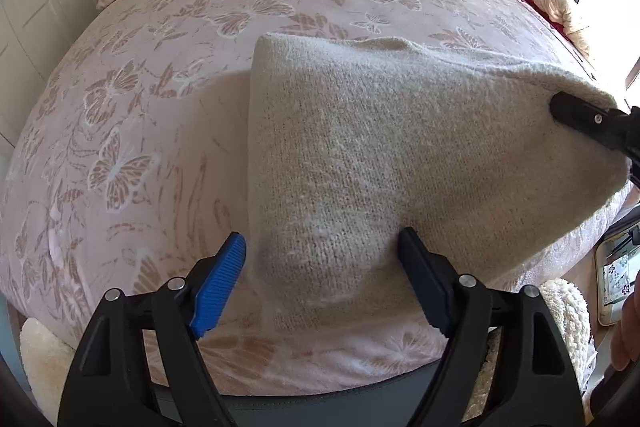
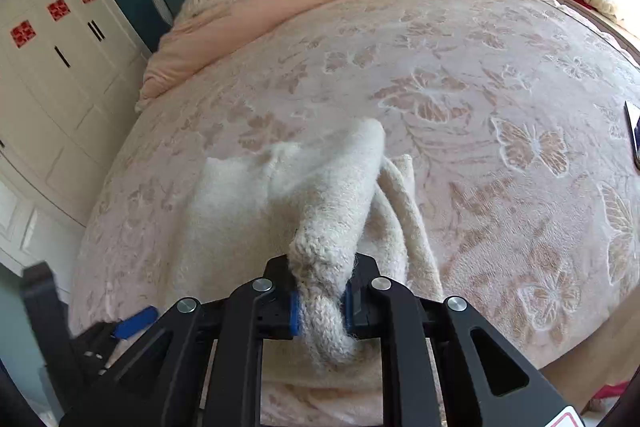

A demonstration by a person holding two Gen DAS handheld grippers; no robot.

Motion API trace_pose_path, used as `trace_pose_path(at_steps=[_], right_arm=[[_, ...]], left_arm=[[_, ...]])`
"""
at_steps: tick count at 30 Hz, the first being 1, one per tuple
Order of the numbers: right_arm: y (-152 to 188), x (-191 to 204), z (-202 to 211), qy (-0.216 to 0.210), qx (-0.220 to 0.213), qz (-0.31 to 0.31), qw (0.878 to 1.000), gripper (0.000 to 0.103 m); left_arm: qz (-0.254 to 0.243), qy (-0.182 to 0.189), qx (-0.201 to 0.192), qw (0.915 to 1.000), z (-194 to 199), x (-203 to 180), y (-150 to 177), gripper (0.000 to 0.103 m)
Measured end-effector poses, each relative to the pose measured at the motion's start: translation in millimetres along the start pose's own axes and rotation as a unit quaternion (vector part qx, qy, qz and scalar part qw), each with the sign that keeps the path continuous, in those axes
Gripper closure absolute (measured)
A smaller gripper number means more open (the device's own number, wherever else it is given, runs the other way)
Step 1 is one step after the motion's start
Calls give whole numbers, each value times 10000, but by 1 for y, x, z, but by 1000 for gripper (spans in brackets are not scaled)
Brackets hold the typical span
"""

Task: Fold small clothes

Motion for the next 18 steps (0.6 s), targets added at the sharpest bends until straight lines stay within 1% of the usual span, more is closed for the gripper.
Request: trace_pose_path(at_steps=[1, 2, 3, 4, 5, 6, 8, 9, 10, 11, 13, 16, 17, 18], right_arm=[[15, -6, -23, 243, 286, 84, 9993, 89], [36, -11, -51, 393, 671, 189, 9968, 89], [46, -15, -61, 264, 619, 142, 9976, 90], [46, -16, -55, 201, 425, 81, 9989, 90], [42, -16, -47, 150, 456, 29, 9988, 88], [38, -16, -39, 68, 502, -95, 9987, 83], [29, -19, -23, -61, 446, -290, 9986, 76], [27, -22, -16, -36, 371, -288, 9989, 71], [26, -25, -11, 4, 314, -271, 9991, 68], [27, -28, -7, 33, 297, -288, 9991, 64], [34, -30, -6, -41, 404, -386, 9984, 62], [46, -26, -12, -333, 618, -494, 9963, 59], [50, -24, -17, -367, 682, -516, 9957, 59], [52, -21, -21, -356, 731, -475, 9956, 78]], left_arm=[[-45, -36, 32, 10000, -2, -1, 0, 26], [-67, -52, 74, 9999, -4, -1, 2, 26], [-53, -8, 128, 9999, -7, -1, 4, 26], [-2, 75, 191, 9998, -8, -2, 7, 26], [45, 114, 201, 9997, -7, -1, 8, 27], [67, 185, 119, 9997, -3, 0, 8, 28], [172, 454, -31, 9988, 8, 4, 7, 27], [308, 656, -121, 9973, 14, 8, 6, 21], [490, 834, -233, 9950, 20, 14, 5, 18], [671, 953, -335, 9926, 24, 21, 3, 14], [1018, 1067, -401, 9883, 27, 37, 3, 13], [1434, 1095, -313, 9831, 21, 55, 7, 13], [1550, 1130, -299, 9810, 21, 59, 9, 13], [1652, 1154, -281, 9791, 20, 61, 11, 13]])
Point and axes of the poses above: each gripper's, at about its wrist camera, not at the fingertips, and z roughly against the way its jaws point, x to its left, y to its underside, the point moved 7 cm from there along -z, roughly the way its jaws point, and after that the axes turned 15 degrees about y, right-handed, at the moved point
